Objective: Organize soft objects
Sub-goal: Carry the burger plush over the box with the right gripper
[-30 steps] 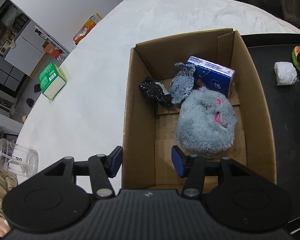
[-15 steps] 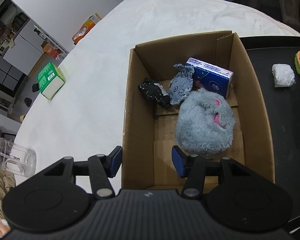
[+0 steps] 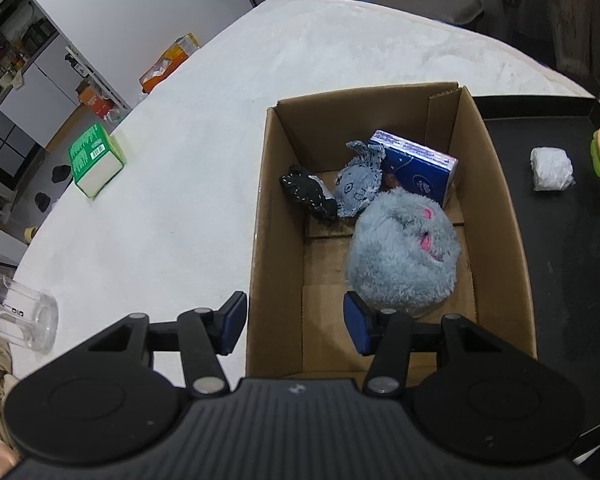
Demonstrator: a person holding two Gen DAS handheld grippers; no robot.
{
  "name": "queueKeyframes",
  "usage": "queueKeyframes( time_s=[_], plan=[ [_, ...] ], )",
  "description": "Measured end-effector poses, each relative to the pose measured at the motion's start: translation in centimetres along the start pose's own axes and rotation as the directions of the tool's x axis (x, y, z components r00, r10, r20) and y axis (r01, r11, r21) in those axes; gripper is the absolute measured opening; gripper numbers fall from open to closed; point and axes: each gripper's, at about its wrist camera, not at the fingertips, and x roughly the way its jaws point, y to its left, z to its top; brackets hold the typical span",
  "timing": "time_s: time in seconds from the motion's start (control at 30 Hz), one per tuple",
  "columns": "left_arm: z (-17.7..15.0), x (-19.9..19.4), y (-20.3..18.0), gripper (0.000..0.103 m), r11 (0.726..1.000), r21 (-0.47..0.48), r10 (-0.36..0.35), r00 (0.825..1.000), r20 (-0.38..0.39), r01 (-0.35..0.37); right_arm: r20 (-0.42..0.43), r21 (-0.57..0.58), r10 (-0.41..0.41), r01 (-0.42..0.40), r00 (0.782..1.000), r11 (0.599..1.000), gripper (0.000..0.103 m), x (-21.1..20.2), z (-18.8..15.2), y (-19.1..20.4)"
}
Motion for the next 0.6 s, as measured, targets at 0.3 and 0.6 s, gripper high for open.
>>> queueKeyframes(
  time_s=[0.3, 0.6],
  plan=[
    [-0.4, -0.4, 1.4, 0.052, 0.997, -0.05, -0.058, 0.998, 0.02, 0.059, 0.03, -0.042, 0.019, -0.018, 0.999, 0.999, 0.028, -2.3, -0.1, 2.3],
    [-0.9, -0.2, 2.8, 0.052, 0.988, -0.095, -0.118, 0.993, 0.016, 0.119, 0.048, -0.08, 0.038, -0.034, 0.998, 0.996, 0.028, -4.5, -0.2, 5.6]
  ],
)
